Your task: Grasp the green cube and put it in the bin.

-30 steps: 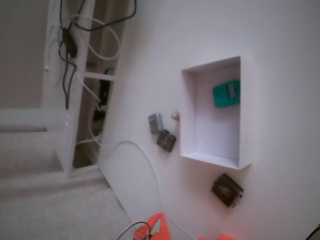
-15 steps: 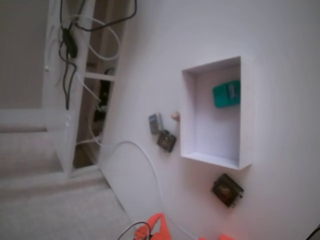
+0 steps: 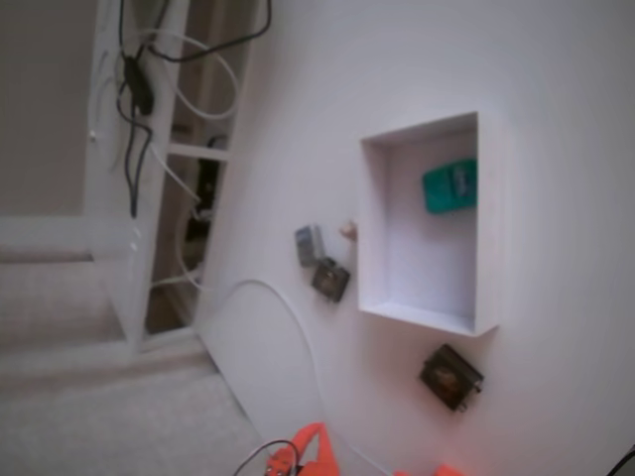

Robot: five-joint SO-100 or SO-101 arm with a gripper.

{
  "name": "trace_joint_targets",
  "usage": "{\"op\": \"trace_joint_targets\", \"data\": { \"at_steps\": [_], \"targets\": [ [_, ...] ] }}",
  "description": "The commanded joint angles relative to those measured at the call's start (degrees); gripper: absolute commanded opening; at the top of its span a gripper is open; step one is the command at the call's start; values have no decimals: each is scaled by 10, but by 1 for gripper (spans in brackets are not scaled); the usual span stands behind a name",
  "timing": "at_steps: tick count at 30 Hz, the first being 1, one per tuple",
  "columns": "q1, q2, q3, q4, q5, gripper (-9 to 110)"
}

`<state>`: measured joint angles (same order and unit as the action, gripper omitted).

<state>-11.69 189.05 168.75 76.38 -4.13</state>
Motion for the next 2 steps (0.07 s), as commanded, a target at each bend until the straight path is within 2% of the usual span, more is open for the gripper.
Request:
{"op": "trace_joint_targets", "data": {
  "at_steps": [1,2],
  "targets": [
    [-3,6,-2,1,4,-8],
    [-3,6,-2,1,4,-8]
  ]
}}
